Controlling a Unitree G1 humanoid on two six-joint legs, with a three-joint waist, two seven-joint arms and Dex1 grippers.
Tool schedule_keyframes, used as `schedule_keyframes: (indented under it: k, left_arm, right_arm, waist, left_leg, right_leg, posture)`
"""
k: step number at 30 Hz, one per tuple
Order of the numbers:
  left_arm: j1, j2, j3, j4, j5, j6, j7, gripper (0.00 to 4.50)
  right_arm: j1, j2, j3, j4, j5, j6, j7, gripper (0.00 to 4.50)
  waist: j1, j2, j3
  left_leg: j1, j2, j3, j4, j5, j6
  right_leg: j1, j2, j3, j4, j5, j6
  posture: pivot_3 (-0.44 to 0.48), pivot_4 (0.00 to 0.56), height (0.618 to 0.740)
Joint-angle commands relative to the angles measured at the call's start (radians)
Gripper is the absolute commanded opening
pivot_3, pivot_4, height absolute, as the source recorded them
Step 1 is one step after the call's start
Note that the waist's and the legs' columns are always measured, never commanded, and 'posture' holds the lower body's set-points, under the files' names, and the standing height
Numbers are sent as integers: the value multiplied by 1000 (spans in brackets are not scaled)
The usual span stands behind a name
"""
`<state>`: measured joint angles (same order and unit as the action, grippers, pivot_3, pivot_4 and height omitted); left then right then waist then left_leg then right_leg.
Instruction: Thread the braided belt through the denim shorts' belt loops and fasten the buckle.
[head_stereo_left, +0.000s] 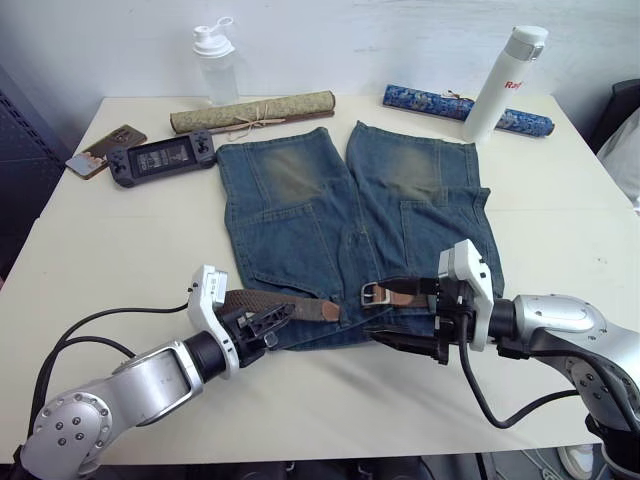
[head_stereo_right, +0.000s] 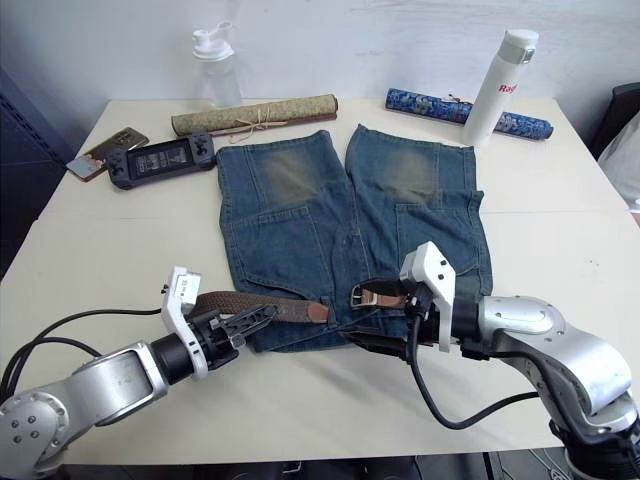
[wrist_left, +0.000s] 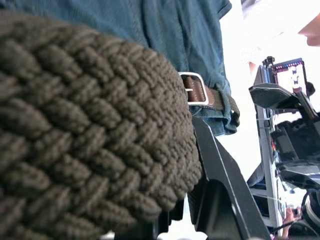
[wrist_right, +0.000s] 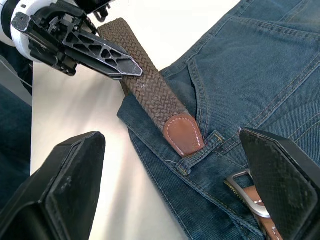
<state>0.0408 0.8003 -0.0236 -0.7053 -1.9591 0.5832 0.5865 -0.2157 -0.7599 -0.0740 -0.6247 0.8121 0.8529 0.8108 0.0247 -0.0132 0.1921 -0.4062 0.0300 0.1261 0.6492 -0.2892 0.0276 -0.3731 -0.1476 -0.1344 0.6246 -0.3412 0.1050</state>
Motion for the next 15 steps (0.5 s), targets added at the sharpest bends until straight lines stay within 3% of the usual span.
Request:
schedule_keyframes:
  k: [1,8,15]
  left_arm:
    - [-6,-39,-18,-60,-13,-53,76,0]
    - [-3,-118,-29,-103,-13,-146,242,0]
    - [3,-125,-53,-146,-13,-199,301,0]
  right_arm:
    - [11,8,-6,-47,27,-11,-11,4482]
    - [28,5,-12,-54,35,-10,-27,4482]
    - [21,8,-6,-45,26,-18,-33,4482]
  waist:
    - [0,0,0]
    - [1,0,0]
    - [1,0,0]
  left_leg:
    - [0,0,0,0,0,0]
    - [0,0,-1,1,0,1]
    - [1,0,-1,3,1,2]
  right_leg:
    - [0,0,0,0,0,0]
    - [1,0,0,1,0,0]
    - [2,0,-1,1,1,0]
  posture:
    - [0,150,717]
    - [0,150,717]
    - [0,150,717]
